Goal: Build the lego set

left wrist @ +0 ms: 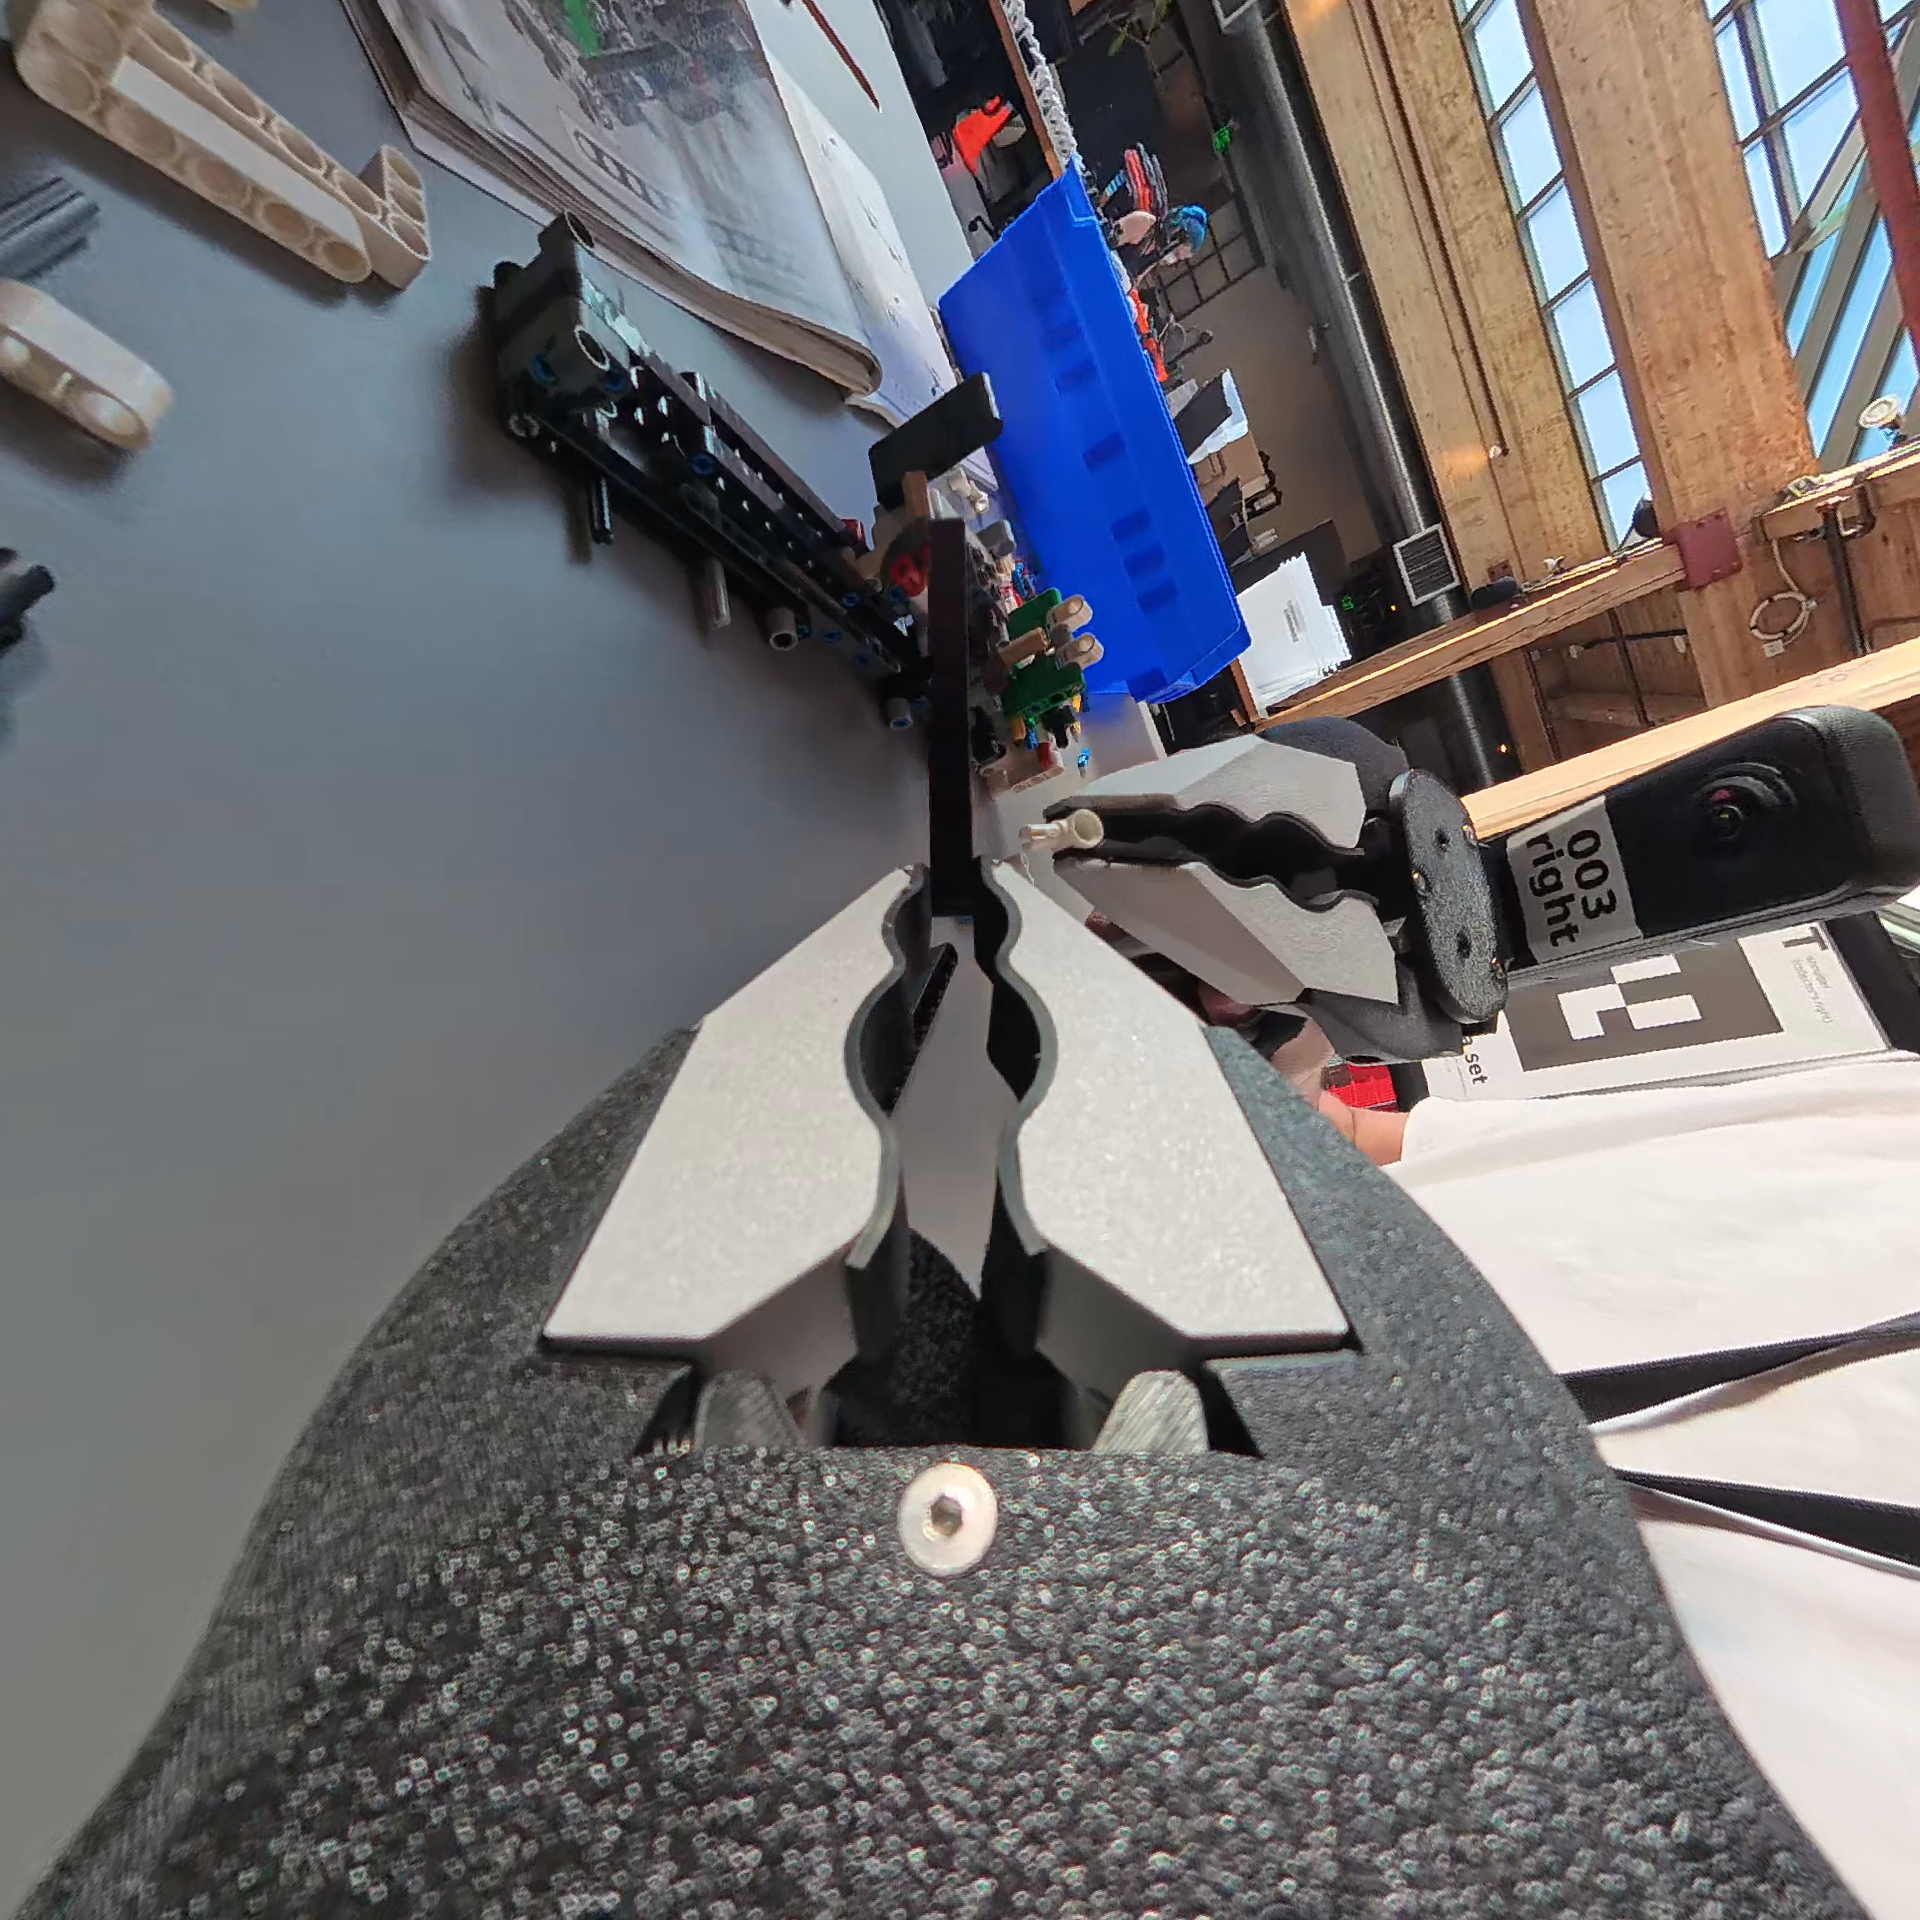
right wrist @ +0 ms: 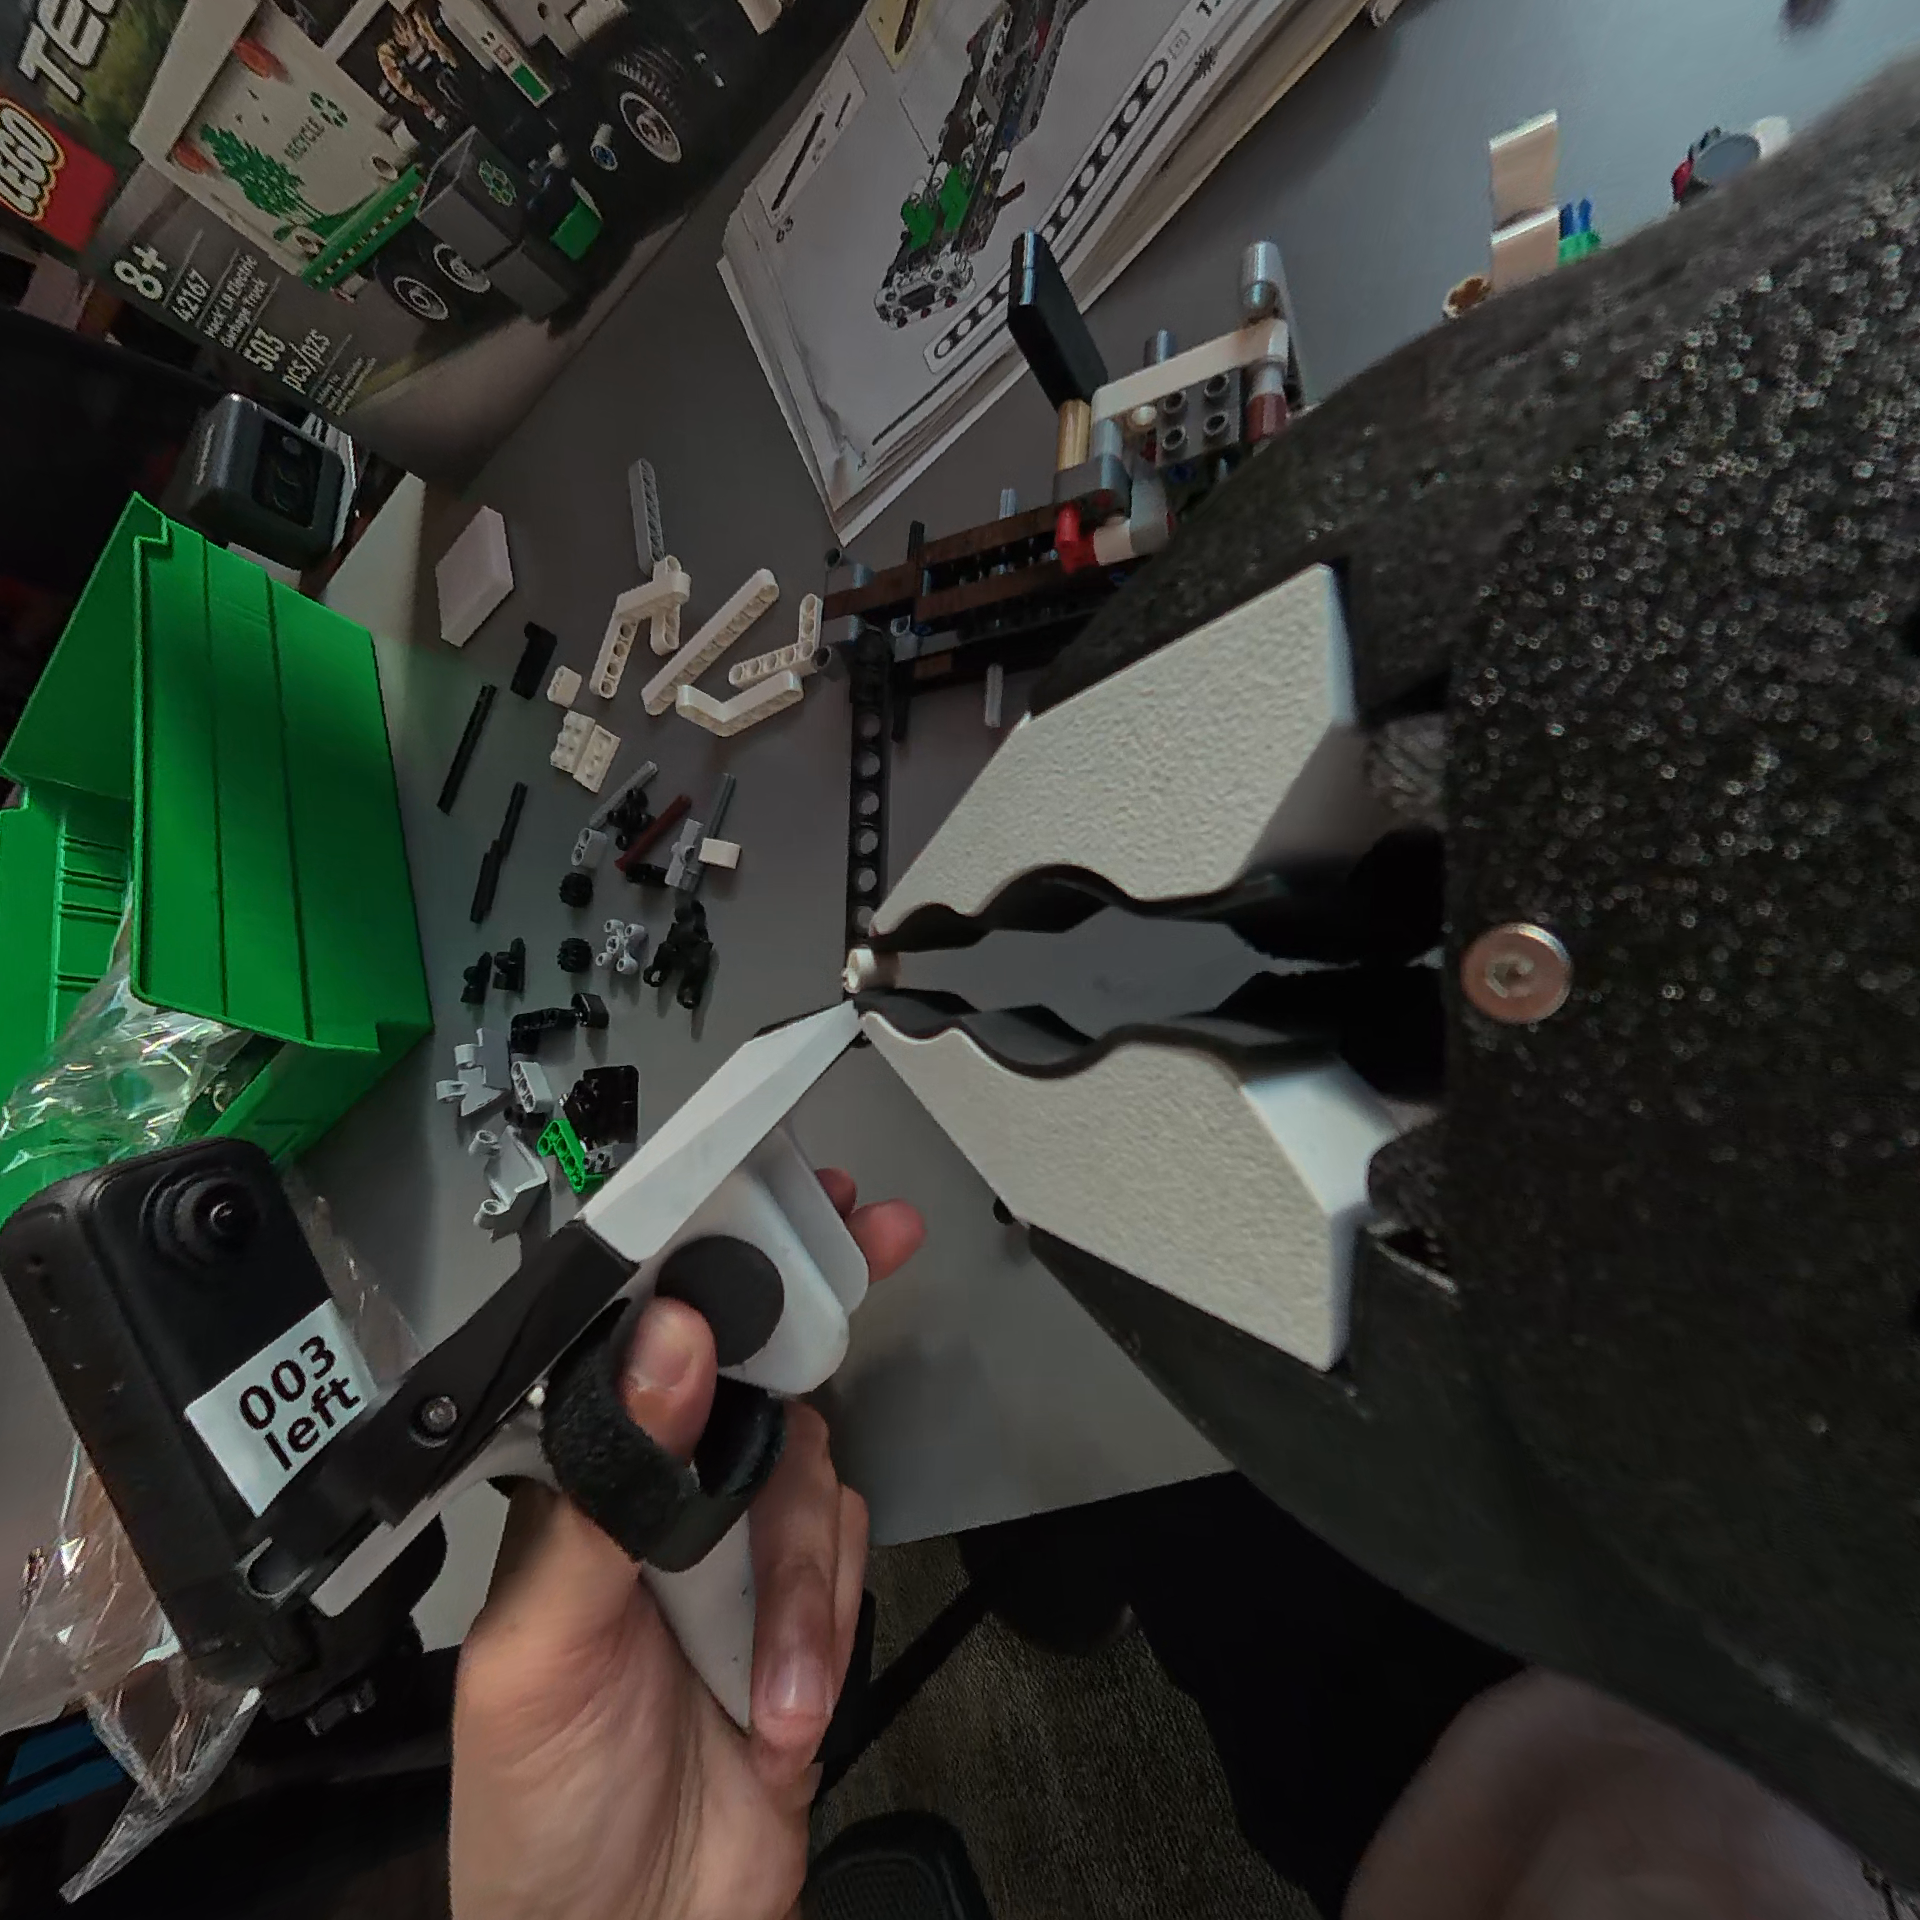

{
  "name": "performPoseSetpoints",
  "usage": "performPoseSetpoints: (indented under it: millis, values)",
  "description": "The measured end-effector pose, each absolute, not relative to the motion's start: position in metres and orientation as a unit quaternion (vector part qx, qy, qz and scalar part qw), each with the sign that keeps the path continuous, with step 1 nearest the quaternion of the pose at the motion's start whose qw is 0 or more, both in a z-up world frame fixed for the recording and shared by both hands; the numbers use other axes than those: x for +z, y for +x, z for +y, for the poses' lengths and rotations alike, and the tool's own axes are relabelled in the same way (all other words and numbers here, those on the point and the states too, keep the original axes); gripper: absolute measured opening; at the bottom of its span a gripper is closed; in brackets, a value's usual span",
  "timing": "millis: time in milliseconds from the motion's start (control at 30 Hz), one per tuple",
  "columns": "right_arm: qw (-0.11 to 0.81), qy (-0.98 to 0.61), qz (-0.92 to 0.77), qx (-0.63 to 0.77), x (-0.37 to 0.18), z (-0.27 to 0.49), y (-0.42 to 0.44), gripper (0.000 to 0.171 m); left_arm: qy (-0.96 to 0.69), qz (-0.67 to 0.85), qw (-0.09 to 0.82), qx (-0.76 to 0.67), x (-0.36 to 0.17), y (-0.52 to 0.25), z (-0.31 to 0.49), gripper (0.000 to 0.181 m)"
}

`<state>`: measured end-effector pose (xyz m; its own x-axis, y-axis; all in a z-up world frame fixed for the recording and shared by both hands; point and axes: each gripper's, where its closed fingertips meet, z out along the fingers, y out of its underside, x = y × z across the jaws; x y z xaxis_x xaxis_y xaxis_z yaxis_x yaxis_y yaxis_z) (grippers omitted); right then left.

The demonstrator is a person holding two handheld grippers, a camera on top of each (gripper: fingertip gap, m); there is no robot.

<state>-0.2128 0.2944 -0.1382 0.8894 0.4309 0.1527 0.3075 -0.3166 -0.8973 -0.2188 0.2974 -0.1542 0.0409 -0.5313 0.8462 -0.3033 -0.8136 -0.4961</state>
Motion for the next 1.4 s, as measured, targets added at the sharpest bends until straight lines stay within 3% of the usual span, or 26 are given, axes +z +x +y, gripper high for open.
performPoseSetpoints:
  millis: [33,1400]
  values:
    - [0.536,-0.811,-0.228,0.057,-0.139,0.295,-0.213,0.006,-0.716,0.296,0.090,-0.625,-0.155,-0.218,0.296,0.006]
    - [0.516,-0.830,-0.213,0.027,-0.154,0.299,-0.194,0.006,-0.734,0.354,0.170,-0.553,-0.166,-0.215,0.292,0.006]
